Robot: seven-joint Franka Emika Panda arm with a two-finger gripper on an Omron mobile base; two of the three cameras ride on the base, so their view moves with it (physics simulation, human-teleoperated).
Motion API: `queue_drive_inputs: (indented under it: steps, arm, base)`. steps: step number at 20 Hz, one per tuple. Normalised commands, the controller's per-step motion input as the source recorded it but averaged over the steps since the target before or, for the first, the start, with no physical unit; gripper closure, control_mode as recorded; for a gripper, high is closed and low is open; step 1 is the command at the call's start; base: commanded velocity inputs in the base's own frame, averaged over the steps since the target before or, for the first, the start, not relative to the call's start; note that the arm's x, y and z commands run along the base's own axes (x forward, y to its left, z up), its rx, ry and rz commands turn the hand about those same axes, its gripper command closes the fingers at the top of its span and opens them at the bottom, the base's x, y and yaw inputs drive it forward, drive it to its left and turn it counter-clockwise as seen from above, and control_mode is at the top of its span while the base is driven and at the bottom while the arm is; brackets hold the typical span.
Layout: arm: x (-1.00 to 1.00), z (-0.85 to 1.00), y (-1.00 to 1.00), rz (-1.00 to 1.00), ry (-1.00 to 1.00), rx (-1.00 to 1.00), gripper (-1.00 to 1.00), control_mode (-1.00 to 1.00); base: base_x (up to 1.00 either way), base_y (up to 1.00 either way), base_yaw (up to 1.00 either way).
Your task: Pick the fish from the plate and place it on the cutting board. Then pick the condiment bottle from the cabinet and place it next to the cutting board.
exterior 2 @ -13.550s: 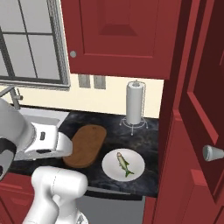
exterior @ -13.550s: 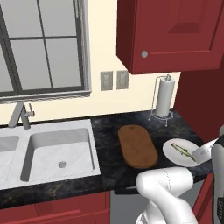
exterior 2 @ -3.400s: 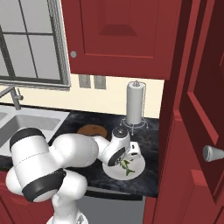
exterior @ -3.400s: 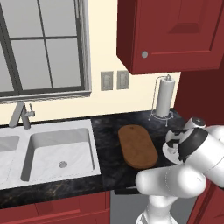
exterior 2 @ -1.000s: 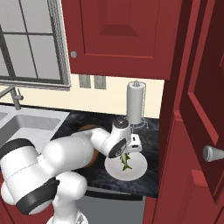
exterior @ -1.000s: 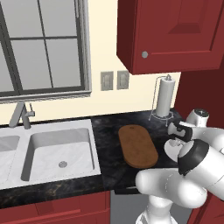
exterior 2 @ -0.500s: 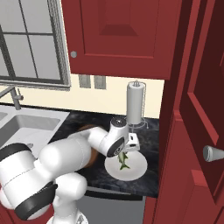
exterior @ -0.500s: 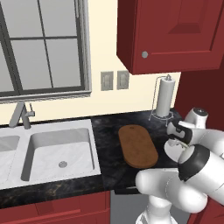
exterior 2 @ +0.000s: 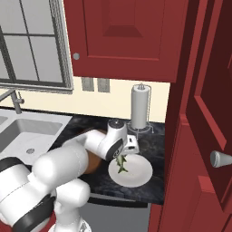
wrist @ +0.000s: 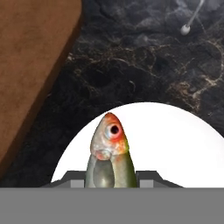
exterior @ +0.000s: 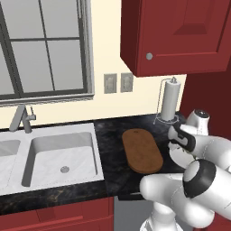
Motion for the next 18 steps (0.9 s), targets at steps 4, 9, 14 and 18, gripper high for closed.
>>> queue_drive_inputs:
  steps: [4,9,14,18]
  arm:
    - [0.0,0.05,0.27,0.0,0.0,0.0,1.0,-1.0]
    - [0.0,0.01,0.3,0.0,0.0,0.0,1.0,-1.0]
    - [0.0,0.0,0.3,0.0,0.0,0.01,1.0,-1.0]
    - [0.0,0.02,0.3,0.0,0.0,0.02,1.0,-1.0]
  base:
    - [0.0,0.0,0.0]
    - [0.0,0.0,0.0]
    - [0.0,0.0,0.0]
    - [0.0,0.0,0.0]
